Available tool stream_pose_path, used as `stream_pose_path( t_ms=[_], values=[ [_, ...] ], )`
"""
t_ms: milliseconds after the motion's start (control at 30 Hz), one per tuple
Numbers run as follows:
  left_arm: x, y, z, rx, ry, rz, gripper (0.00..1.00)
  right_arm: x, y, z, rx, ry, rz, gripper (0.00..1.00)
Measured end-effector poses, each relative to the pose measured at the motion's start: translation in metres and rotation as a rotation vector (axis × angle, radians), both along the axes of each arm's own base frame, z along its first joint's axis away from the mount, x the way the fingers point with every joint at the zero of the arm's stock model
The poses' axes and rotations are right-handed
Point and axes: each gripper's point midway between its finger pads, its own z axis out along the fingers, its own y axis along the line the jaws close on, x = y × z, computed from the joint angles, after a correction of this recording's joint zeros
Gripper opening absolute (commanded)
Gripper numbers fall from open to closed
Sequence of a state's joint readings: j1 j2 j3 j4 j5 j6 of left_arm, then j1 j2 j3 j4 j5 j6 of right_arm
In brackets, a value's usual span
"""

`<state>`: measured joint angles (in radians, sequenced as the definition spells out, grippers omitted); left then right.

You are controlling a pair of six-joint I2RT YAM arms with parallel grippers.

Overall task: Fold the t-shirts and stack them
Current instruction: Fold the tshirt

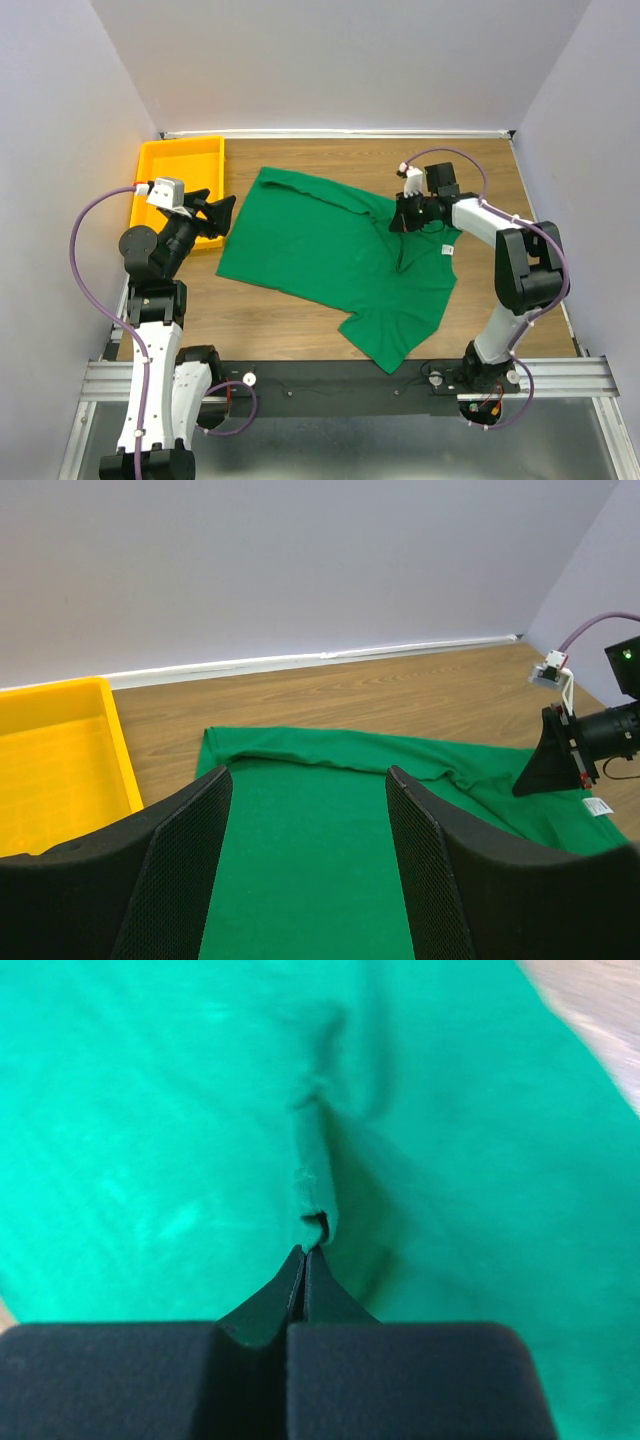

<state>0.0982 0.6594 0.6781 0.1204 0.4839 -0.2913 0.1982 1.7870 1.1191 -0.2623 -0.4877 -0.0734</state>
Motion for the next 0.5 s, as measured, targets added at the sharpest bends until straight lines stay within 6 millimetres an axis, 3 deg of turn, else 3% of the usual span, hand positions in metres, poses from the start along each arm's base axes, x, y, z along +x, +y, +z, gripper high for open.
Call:
stream_pose_path(
  t_ms=[233,267,300,367,500],
  values=[
    [0.000,0.000,0.000,0.000,0.001,0.000,0.71,-0.022,0.039,0.006,0.035,-0.016,0.150,0.03],
    [0.000,0.000,-0.001,0.000,0.002,0.000,0.71,-0.024,0.043,0.007,0.036,-0.018,0.165,0.06],
    [0.000,0.000,-0.001,0.000,0.002,0.000,0.71,-0.032,0.055,0.006,0.036,-0.016,0.212,0.17],
    [0.001,0.000,-0.001,0.000,0.003,0.000,0.71,-0.042,0.070,0.003,0.032,-0.011,0.275,0.27],
    [0.001,0.000,-0.002,-0.001,0.006,0.000,0.73,-0.061,0.092,-0.005,0.017,0.019,0.373,0.37]
  ],
)
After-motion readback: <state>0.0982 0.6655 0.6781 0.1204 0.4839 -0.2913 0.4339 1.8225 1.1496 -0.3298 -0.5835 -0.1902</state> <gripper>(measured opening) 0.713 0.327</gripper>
